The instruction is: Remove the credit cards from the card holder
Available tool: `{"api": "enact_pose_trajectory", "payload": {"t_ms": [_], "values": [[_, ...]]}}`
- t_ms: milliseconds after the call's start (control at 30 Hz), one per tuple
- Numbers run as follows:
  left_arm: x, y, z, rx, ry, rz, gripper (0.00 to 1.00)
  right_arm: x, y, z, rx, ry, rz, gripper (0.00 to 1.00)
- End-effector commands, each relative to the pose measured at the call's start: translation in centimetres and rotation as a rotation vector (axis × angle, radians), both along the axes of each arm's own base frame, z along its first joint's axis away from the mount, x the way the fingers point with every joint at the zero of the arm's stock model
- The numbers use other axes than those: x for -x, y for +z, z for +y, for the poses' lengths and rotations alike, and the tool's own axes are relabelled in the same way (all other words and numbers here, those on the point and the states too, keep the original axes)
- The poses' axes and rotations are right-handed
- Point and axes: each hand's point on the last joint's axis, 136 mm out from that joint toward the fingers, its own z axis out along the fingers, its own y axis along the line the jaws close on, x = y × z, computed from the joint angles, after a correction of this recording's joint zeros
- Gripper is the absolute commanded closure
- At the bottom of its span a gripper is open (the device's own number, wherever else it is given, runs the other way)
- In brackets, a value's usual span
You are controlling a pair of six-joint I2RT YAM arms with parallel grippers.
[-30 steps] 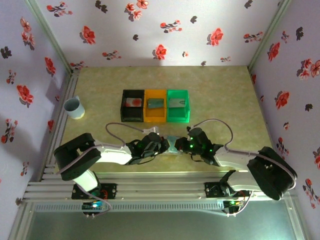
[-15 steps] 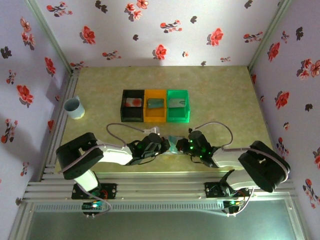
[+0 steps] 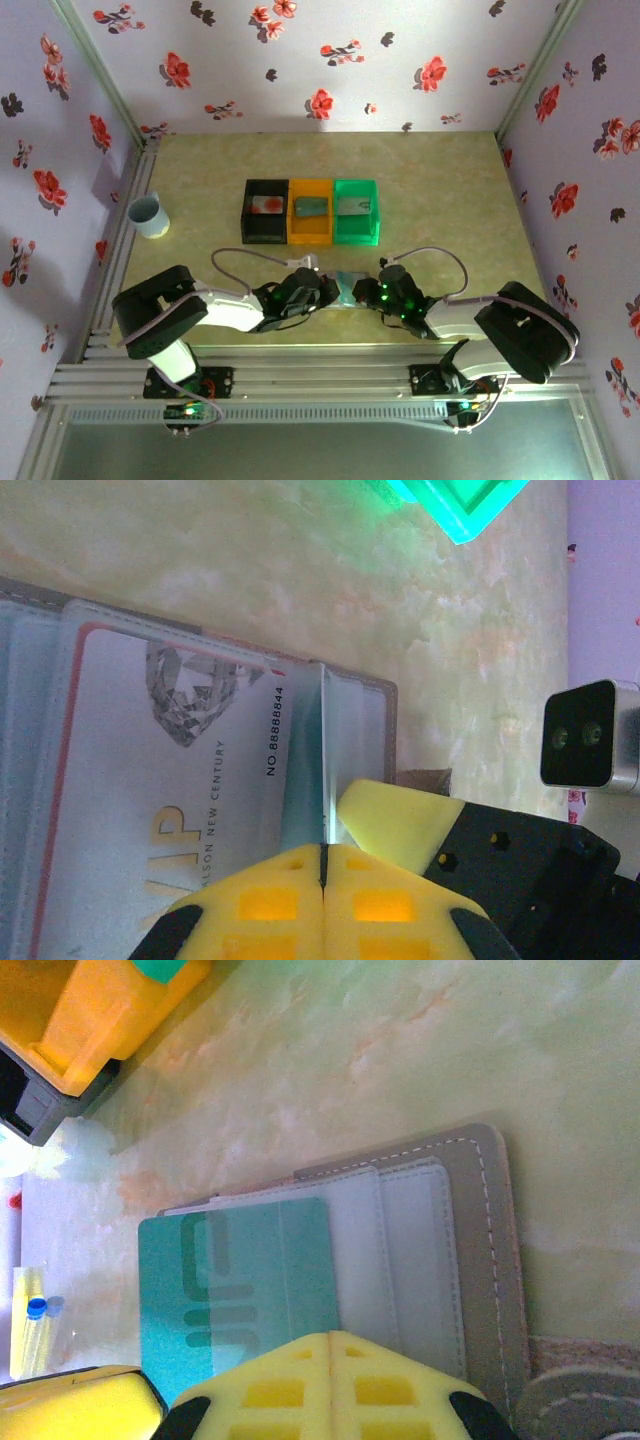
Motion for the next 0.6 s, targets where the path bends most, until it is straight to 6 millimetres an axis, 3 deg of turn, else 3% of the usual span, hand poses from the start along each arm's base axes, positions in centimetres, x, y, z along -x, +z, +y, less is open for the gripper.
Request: {"api": "enact_pose_trajectory", "payload": {"t_ms": [0, 567], "values": [[0.1, 0.9, 0.0, 0.025, -0.016, -0.036, 1.00, 1.3, -2.7, -1.8, 0.089, -0.023, 0.071, 1.00], [-0.2, 1.7, 1.2, 0.038, 0.002, -0.053, 1.00, 1.4, -2.1, -1.1, 0.087, 0.021, 0.072, 1.00]]}}
